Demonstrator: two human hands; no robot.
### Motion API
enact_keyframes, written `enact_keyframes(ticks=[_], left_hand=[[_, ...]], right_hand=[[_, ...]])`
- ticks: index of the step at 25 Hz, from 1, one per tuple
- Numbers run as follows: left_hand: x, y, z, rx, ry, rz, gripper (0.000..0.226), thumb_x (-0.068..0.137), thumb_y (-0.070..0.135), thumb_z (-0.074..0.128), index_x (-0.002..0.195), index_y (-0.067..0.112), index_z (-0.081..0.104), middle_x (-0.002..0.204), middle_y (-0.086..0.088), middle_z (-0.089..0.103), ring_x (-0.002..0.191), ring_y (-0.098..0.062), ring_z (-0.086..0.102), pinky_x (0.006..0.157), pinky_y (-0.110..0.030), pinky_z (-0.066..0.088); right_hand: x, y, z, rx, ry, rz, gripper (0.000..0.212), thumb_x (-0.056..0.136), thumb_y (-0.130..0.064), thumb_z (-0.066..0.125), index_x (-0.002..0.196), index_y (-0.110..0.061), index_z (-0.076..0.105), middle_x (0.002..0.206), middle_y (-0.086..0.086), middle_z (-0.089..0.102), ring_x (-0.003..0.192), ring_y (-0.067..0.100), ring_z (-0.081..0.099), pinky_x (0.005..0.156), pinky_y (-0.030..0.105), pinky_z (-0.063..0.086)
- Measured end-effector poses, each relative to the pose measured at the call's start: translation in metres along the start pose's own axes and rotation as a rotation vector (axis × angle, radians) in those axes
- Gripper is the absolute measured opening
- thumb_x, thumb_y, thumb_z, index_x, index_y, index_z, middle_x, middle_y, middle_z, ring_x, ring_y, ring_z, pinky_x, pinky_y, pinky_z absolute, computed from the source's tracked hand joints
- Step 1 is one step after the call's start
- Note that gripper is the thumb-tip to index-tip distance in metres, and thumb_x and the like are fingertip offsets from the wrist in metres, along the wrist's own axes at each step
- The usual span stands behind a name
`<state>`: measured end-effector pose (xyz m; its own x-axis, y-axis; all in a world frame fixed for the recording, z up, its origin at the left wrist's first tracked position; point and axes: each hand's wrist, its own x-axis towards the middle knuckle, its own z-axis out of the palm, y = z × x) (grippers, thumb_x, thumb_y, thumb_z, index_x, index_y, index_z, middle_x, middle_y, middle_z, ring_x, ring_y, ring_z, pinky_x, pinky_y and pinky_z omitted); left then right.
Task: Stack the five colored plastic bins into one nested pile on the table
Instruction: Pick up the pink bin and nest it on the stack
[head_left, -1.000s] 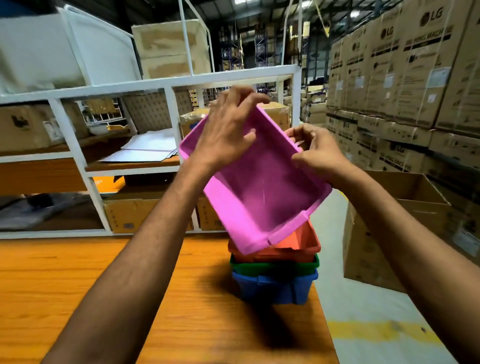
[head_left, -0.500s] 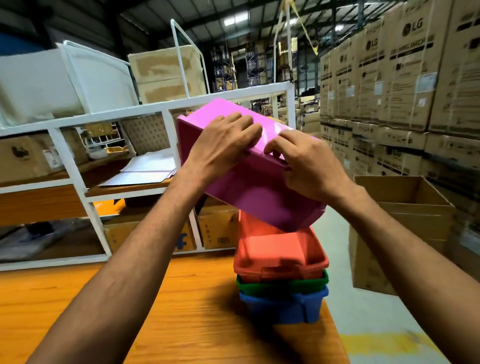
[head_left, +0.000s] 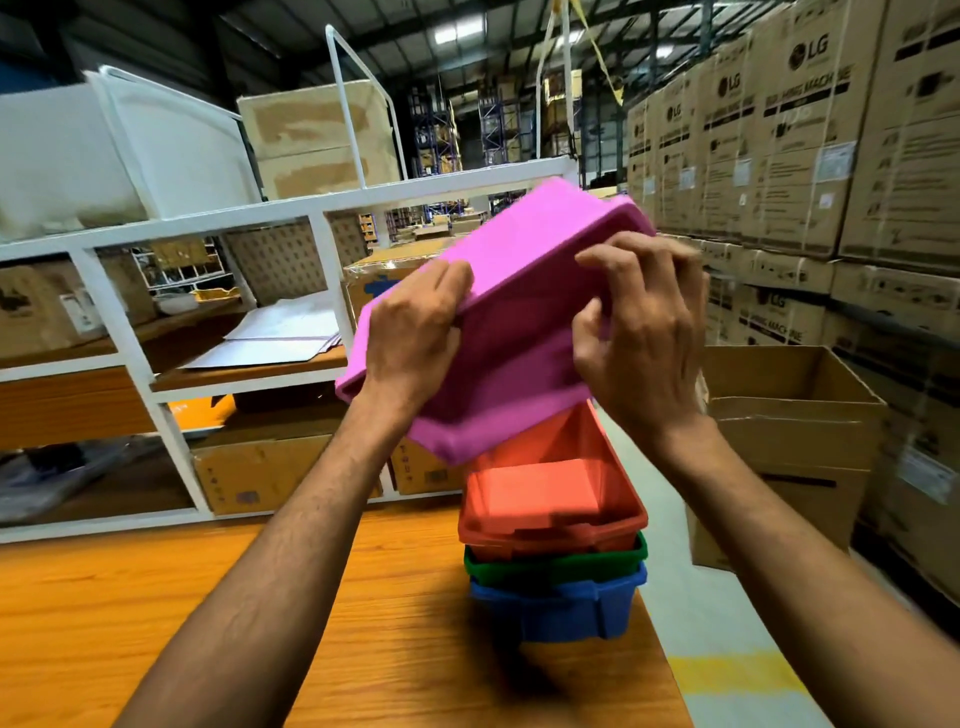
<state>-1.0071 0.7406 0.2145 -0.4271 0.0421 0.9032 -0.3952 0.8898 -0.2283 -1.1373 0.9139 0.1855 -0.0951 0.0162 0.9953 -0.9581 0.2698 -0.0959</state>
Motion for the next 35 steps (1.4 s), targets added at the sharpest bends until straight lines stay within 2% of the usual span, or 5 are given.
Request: enact_keyframes(ticks=[9,14,19,28,35], left_hand=[[-0.017,-0.039,0.024,-0.58,-0.015,-0.869,0.022,0.073,0.008,0.065,0.074,0.022,0.048,0.068,0.006,0.056,0.061,-0.015,0.05,0.06,-0.032,0.042],[-0.045,-0.046,0.044,-0.814,-0.017,-1.153,0.028,0.065,0.005,0.072,0.076,0.025,0.056,0.082,-0.012,0.069,0.07,-0.022,0.062,0.067,-0.046,0.059],[-0.051,-0.049,0.049,-0.935,-0.112,-1.268,0.023,0.076,-0.003,0.07,0.091,0.012,0.06,0.082,-0.015,0.064,0.077,-0.027,0.061,0.067,-0.041,0.056],[-0.046,-0.039,0.053,-1.193,-0.672,-1.492,0.017,0.091,0.009,0.073,0.107,0.007,0.065,0.105,-0.011,0.067,0.096,-0.023,0.07,0.073,-0.036,0.063],[-0.064,-0.028,0.081,-1.16,-0.612,-1.586,0.03,0.095,0.014,0.072,0.117,-0.004,0.064,0.086,-0.012,0.07,0.077,-0.018,0.064,0.075,-0.032,0.062]], right_hand=[[-0.045,0.03,0.014,0.396,-0.288,0.874,0.049,0.083,-0.012,0.063,0.131,-0.017,0.059,0.113,-0.005,0.064,0.093,0.005,0.062,0.09,0.021,0.052],[-0.03,0.028,0.014,0.908,-0.512,0.91,0.053,0.076,-0.01,0.052,0.127,-0.018,0.067,0.111,-0.005,0.069,0.083,0.001,0.063,0.06,0.017,0.052],[-0.018,0.034,0.023,0.946,-0.664,0.861,0.059,0.083,0.018,0.052,0.123,-0.024,0.062,0.088,-0.002,0.05,0.071,0.007,0.053,0.053,0.015,0.047],[-0.02,0.095,0.064,0.72,-0.852,1.265,0.023,0.06,-0.005,0.065,0.082,-0.007,0.072,0.09,0.016,0.056,0.082,0.03,0.049,0.075,0.044,0.042],[-0.052,0.109,0.078,0.68,-0.916,1.438,0.013,0.086,0.006,0.054,0.086,-0.002,0.064,0.084,0.015,0.063,0.064,0.023,0.06,0.051,0.028,0.055]])
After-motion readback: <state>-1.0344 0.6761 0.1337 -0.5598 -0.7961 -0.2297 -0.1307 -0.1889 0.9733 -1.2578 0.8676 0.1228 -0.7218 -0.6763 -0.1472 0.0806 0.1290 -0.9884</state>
